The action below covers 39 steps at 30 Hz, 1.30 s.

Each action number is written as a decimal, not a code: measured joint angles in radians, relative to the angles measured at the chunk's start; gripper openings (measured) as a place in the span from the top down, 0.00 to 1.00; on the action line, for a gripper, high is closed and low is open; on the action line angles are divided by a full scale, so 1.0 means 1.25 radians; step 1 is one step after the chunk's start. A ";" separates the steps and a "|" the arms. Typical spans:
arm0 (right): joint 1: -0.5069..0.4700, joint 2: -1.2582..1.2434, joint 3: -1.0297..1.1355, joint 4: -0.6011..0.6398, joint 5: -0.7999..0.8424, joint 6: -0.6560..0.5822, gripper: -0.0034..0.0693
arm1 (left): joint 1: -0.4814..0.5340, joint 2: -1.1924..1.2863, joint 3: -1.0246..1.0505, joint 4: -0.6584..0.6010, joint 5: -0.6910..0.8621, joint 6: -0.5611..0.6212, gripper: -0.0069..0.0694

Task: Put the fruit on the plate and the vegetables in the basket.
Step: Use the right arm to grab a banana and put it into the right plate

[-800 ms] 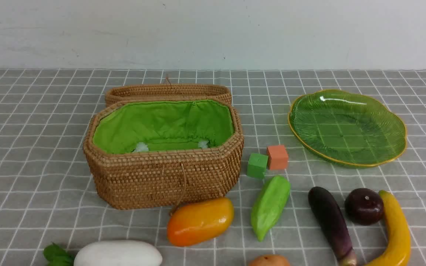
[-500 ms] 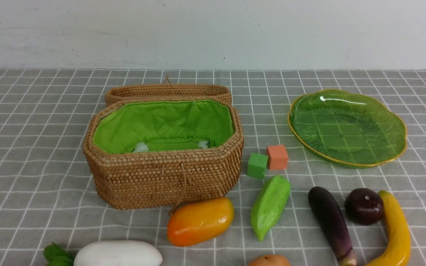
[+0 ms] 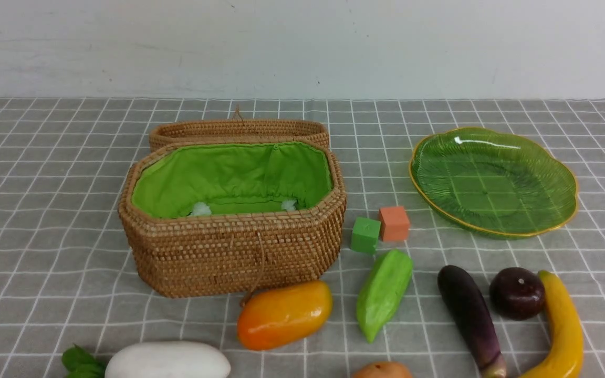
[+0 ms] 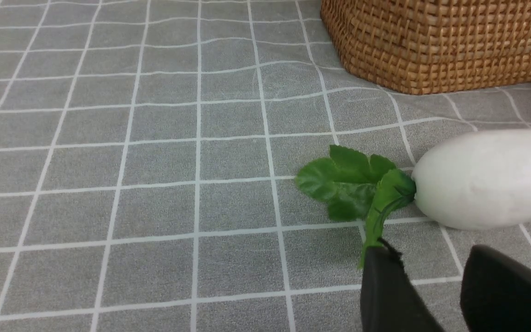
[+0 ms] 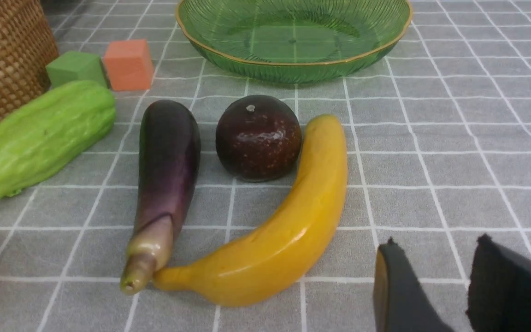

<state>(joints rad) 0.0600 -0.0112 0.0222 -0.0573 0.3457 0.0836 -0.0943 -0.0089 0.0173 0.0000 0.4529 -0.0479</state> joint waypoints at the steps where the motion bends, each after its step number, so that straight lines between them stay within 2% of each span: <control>1: 0.000 0.000 0.003 0.008 -0.026 0.000 0.62 | 0.000 0.000 0.000 0.000 0.000 0.000 0.60; 5: 0.000 0.000 0.004 0.061 -0.140 0.000 0.62 | 0.000 0.000 0.000 0.000 0.000 0.000 0.60; 7: 0.000 0.000 0.004 0.119 -0.250 0.000 0.62 | 0.000 0.000 0.000 0.000 0.000 0.000 0.60; 11: 0.000 0.000 0.004 0.140 -0.380 0.000 0.62 | 0.000 0.000 0.000 0.000 0.000 0.000 0.60; 13: 0.000 0.000 0.000 0.163 -0.485 0.027 0.62 | 0.000 0.000 0.000 0.000 0.000 0.000 0.60; 16: 0.000 0.000 -0.030 0.196 -0.481 0.071 0.62 | 0.000 0.000 0.000 0.000 0.000 0.000 0.60; 20: 0.000 0.024 -0.153 0.230 -0.386 0.110 0.62 | 0.000 0.000 0.000 0.000 0.000 0.000 0.60; 23: 0.000 0.103 -0.336 0.222 -0.234 0.112 0.62 | 0.000 0.000 0.000 0.000 0.000 0.000 0.60; 24: 0.000 0.151 -0.408 0.208 -0.169 0.112 0.62 | 0.000 0.000 0.000 0.000 0.000 0.000 0.60; 25: 0.000 0.159 -0.420 0.201 -0.157 0.112 0.62 | 0.000 0.000 0.000 0.000 0.000 0.000 0.60; 29: 0.000 0.330 -0.634 0.094 0.106 0.074 0.62 | 0.000 0.000 0.000 0.000 0.000 0.000 0.60; 34: 0.000 0.476 -0.663 0.039 0.221 0.025 0.62 | 0.000 0.000 0.000 0.000 0.000 0.000 0.60; 39: 0.000 0.646 -0.642 0.111 0.327 0.023 0.62 | 0.000 0.000 0.000 0.000 0.000 0.000 0.60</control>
<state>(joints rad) 0.0600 0.7960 -0.7801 0.0812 0.7544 0.1123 -0.0943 -0.0089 0.0173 0.0000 0.4529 -0.0479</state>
